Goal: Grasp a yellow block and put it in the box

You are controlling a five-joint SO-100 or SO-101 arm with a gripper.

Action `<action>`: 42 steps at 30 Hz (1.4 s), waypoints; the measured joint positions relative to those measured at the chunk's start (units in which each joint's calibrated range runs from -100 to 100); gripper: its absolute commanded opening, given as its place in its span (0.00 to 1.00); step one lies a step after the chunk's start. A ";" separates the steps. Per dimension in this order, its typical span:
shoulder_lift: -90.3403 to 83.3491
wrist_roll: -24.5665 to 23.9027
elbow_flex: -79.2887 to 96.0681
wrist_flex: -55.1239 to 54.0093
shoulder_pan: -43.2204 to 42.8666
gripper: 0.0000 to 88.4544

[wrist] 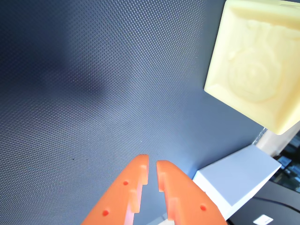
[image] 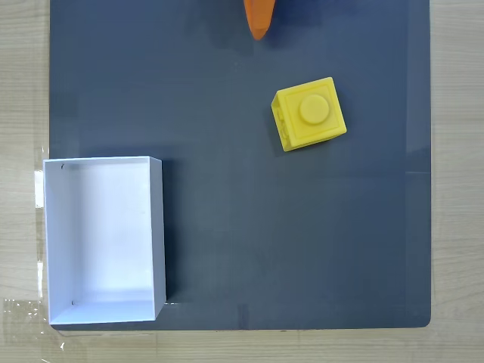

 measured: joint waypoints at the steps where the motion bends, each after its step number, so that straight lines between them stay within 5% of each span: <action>1: 0.00 0.00 0.00 0.00 0.00 0.02; 21: 0.08 0.00 0.00 -0.17 0.00 0.02; 27: 5.23 0.32 -2.35 -8.05 -0.09 0.03; 34: 25.03 -0.05 -23.85 -14.28 -0.09 0.03; 42: 52.34 0.05 -58.08 3.89 -5.22 0.03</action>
